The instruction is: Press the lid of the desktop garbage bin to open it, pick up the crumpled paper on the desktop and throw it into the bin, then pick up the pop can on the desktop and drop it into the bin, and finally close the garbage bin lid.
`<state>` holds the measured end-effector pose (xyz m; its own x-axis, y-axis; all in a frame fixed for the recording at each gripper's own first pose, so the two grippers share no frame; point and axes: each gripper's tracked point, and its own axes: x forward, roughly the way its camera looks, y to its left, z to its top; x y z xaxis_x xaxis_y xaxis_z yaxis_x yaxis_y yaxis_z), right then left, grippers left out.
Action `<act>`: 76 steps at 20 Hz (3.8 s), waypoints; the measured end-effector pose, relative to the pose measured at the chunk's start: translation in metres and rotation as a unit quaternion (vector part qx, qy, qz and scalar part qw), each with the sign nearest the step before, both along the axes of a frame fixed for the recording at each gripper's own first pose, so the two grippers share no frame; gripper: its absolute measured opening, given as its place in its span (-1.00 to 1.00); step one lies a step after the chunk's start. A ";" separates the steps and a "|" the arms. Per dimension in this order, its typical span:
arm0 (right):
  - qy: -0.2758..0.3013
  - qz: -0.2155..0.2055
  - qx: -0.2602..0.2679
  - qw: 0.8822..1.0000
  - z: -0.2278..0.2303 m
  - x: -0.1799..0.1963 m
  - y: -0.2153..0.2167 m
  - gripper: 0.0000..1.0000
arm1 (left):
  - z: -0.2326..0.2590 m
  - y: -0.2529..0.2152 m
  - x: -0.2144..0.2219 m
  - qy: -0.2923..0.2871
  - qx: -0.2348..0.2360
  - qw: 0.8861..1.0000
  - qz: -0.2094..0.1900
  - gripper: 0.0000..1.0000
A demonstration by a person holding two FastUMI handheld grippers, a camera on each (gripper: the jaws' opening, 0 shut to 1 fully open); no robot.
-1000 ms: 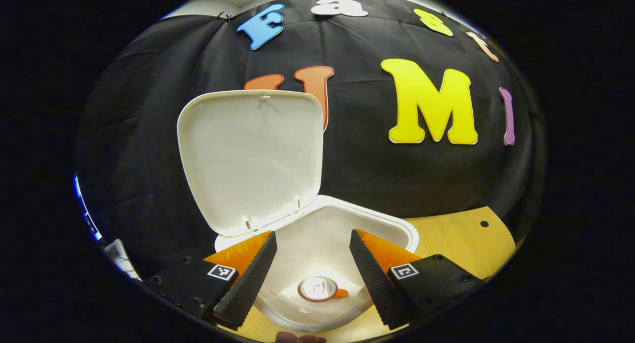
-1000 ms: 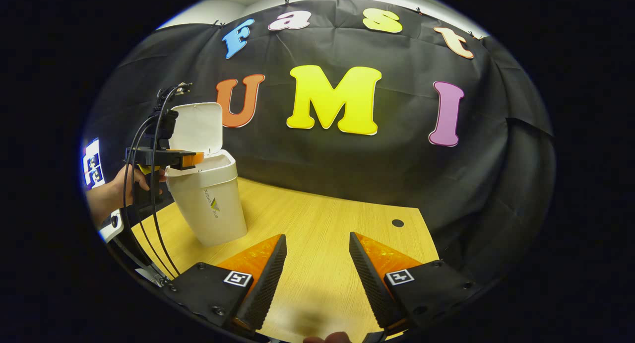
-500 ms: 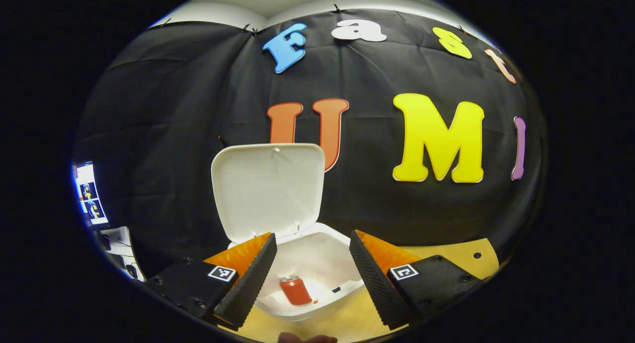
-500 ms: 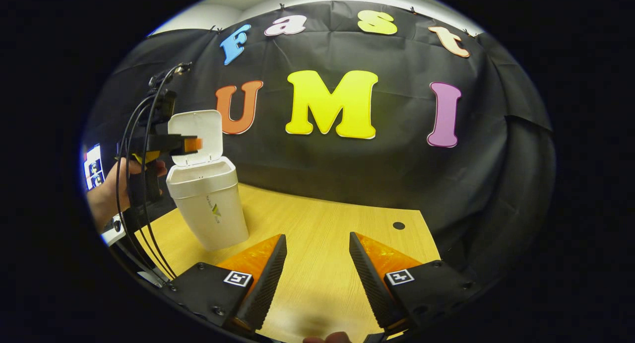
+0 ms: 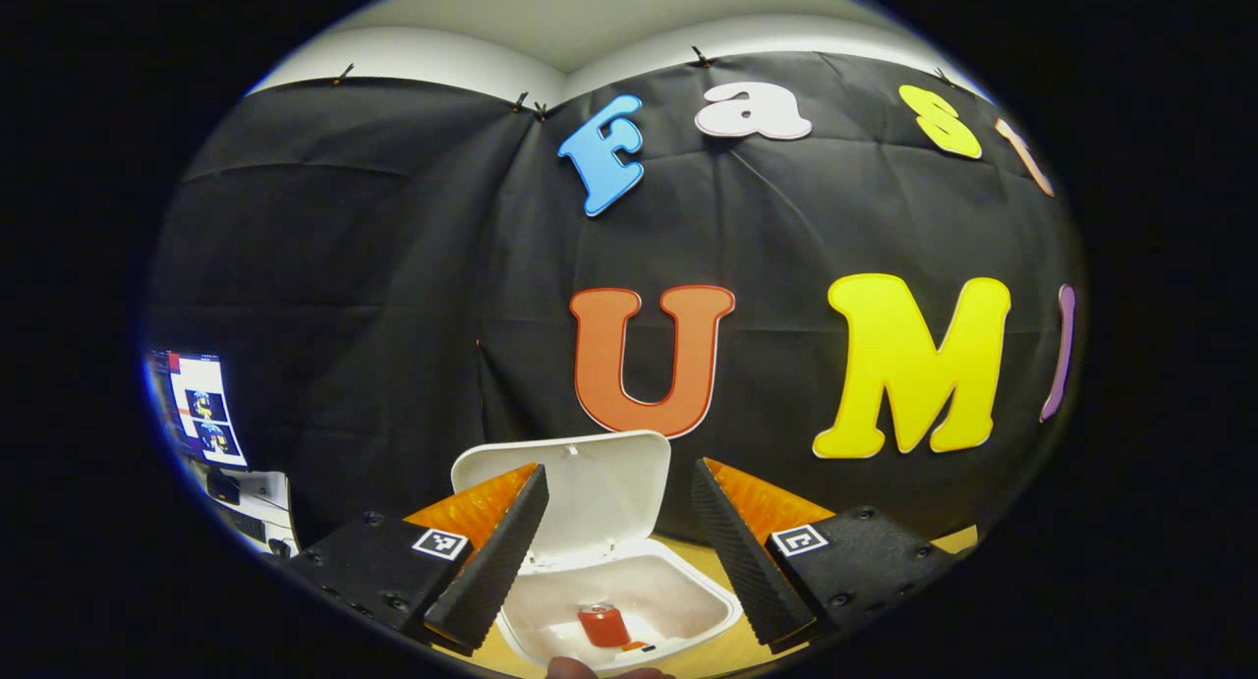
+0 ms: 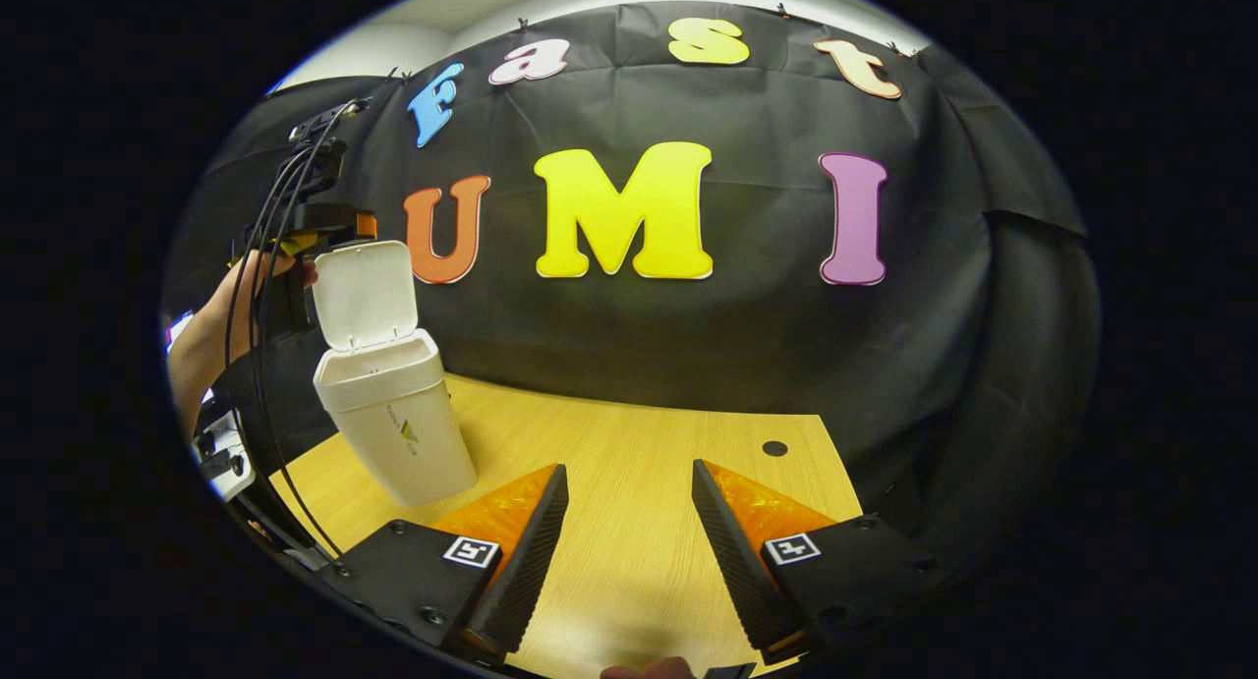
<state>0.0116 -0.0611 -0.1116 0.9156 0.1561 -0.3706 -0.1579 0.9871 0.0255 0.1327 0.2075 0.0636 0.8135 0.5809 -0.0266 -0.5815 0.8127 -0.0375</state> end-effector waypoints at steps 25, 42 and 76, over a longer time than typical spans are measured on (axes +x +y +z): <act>0.039 -0.025 0.030 0.998 -0.008 0.018 -0.021 0.64 | -0.047 0.076 0.061 0.111 -0.102 0.979 0.139 0.88; 0.050 -0.011 0.006 0.999 -0.027 -0.019 -0.029 0.64 | -0.172 -0.018 -0.006 0.170 -0.132 0.971 0.108 0.80; -0.090 -0.064 0.006 0.994 0.053 -0.003 0.012 0.62 | -0.075 -0.094 -0.049 -0.002 -0.005 0.987 -0.162 0.84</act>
<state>0.0081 -0.0492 -0.0587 0.9795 0.0372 -0.1979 -0.0338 0.9992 0.0204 0.0839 0.1131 -0.0109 0.9565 0.2903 -0.0277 -0.2914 0.9554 -0.0481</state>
